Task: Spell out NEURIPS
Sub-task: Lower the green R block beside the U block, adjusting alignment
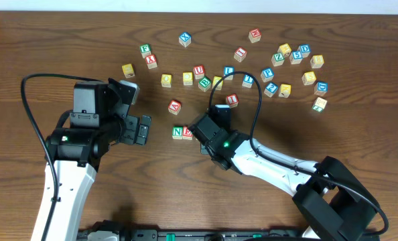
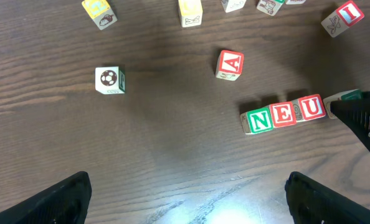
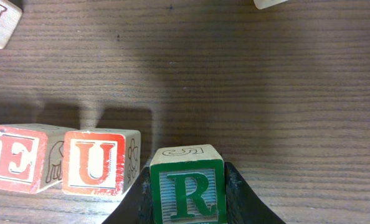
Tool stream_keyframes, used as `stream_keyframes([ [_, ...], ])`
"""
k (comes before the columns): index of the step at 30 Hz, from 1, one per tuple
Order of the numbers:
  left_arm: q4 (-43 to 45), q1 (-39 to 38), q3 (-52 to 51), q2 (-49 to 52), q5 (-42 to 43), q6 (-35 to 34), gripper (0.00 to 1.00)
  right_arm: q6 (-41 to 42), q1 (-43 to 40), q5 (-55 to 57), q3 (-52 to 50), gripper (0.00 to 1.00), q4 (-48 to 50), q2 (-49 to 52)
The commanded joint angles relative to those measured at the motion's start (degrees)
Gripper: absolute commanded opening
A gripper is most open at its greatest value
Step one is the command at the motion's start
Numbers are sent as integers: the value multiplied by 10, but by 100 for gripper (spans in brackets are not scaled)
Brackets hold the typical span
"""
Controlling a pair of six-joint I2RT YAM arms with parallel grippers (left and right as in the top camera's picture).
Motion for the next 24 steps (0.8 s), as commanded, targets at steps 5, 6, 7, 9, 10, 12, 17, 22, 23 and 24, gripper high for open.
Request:
stream_keyframes([
  [5, -2, 2, 16, 0, -5, 3, 98, 9, 4, 2, -4, 1, 6, 2],
  [6, -2, 2, 16, 0, -5, 3, 98, 9, 5, 0, -4, 1, 9, 4],
  [7, -2, 2, 16, 0, -5, 3, 98, 9, 4, -2, -4, 1, 10, 4],
  [9, -2, 2, 16, 0, -5, 4, 98, 9, 4, -2, -4, 1, 14, 5],
  [10, -2, 2, 16, 0, -5, 3, 98, 9, 4, -2, -4, 1, 15, 5],
  [12, -2, 2, 16, 0, -5, 4, 98, 9, 5, -2, -4, 1, 17, 5],
  [17, -2, 2, 16, 0, -5, 4, 98, 9, 5, -7, -4, 1, 23, 5],
  [22, -2, 2, 16, 0, -5, 3, 98, 9, 5, -12, -4, 1, 26, 5],
  [23, -2, 2, 16, 0, -5, 4, 98, 9, 5, -12, -4, 1, 26, 5],
  [24, -2, 2, 16, 0, -5, 3, 98, 9, 5, -15, -4, 1, 27, 5],
])
